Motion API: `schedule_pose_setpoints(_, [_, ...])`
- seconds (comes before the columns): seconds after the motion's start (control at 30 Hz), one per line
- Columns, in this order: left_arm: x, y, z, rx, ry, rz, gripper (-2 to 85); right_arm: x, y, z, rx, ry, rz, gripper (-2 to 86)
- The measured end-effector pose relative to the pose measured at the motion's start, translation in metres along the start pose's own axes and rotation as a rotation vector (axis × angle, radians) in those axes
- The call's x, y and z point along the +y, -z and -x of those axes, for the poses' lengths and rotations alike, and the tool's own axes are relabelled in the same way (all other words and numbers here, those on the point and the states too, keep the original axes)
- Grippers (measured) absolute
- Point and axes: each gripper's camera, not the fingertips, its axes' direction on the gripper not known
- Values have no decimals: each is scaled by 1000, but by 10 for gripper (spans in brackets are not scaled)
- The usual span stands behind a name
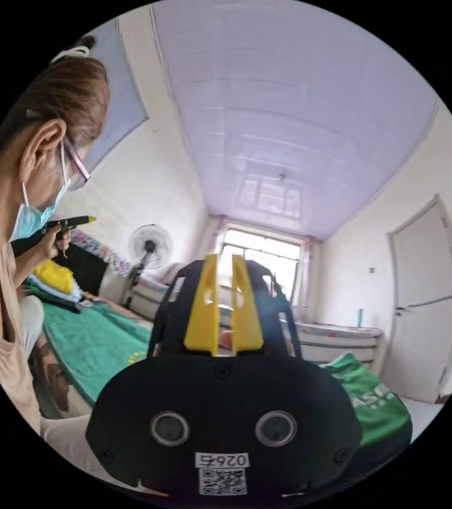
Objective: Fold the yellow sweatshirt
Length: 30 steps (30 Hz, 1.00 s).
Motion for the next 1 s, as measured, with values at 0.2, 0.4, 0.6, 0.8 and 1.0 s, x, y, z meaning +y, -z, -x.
schedule_pose_setpoints(0.2, [79, 246, 70, -510, 98, 231, 0, -60, -304, 93, -299, 41, 103, -8])
schedule_pose_setpoints(0.4, [160, 365, 118, -880, 193, 572, 90, -100, -611, 256, -699, 77, 305, -4])
schedule_pose_setpoints(0.6, [220, 442, 150, -901, 351, 704, 139, -125, -823, 483, -904, 269, 414, 18])
schedule_pose_setpoints(0.8, [232, 465, 126, -903, 172, 812, 165, -117, -945, 696, -971, 583, 380, 20])
schedule_pose_setpoints(1.0, [258, 471, 105, -878, 106, 1049, 164, -107, -1046, 822, -1093, 613, 451, 40])
